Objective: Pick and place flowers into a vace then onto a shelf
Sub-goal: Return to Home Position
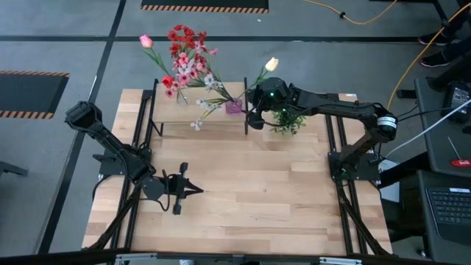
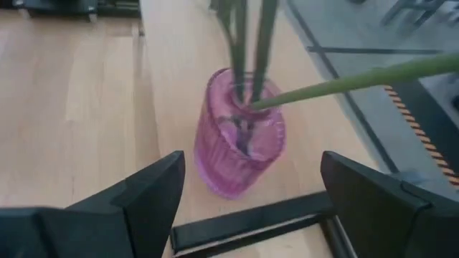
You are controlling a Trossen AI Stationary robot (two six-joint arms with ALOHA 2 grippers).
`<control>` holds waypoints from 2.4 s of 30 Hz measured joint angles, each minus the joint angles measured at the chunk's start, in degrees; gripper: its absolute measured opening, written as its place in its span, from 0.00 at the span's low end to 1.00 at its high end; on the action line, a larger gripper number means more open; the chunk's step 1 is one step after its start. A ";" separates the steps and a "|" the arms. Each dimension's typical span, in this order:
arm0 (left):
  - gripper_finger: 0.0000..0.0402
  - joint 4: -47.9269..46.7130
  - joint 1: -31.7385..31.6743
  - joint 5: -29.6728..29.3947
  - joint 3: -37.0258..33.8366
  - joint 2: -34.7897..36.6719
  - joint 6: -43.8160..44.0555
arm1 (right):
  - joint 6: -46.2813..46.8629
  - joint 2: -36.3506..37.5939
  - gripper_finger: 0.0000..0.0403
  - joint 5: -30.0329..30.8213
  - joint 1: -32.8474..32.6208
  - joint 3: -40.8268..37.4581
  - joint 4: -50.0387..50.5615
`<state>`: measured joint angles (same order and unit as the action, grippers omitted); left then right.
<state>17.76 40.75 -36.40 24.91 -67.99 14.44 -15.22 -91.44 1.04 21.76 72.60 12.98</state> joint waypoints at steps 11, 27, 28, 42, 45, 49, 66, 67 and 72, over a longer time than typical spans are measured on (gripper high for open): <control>0.00 -0.02 0.02 0.00 -0.02 0.00 -0.02 | 5.49 4.96 0.75 0.61 -3.09 0.02 12.63; 0.00 -2.94 -1.47 3.65 -0.02 7.28 -8.06 | 9.24 10.45 0.02 10.05 -13.57 0.02 20.14; 0.00 -4.71 -1.98 4.04 -0.02 8.76 -8.52 | 9.91 11.12 0.03 10.07 -14.35 0.02 20.21; 0.00 -14.95 -5.62 5.21 -7.82 30.14 -11.73 | 16.33 12.88 0.02 16.40 -24.42 -15.20 6.25; 0.00 -11.63 -6.19 5.12 -13.33 35.40 -10.77 | 16.26 12.91 0.01 16.36 -25.27 -20.51 -1.58; 0.00 -9.68 -6.84 5.63 -18.28 42.68 -12.56 | 15.75 13.78 0.01 16.40 -25.74 -25.91 -10.17; 0.00 -16.05 -14.44 9.90 -23.69 67.96 -24.72 | 10.81 27.71 0.01 5.94 -23.50 -48.04 -39.08; 0.00 -16.01 -15.75 11.49 -23.69 67.95 -24.65 | 10.47 28.33 0.01 4.02 -22.73 -49.12 -40.62; 0.00 -16.52 -23.91 17.90 -23.69 67.62 -23.34 | 10.10 30.87 0.01 -0.58 -18.69 -52.39 -43.98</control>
<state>1.23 16.84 -18.50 1.21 -0.37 -8.90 -5.13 -60.57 0.46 3.07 20.20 -31.00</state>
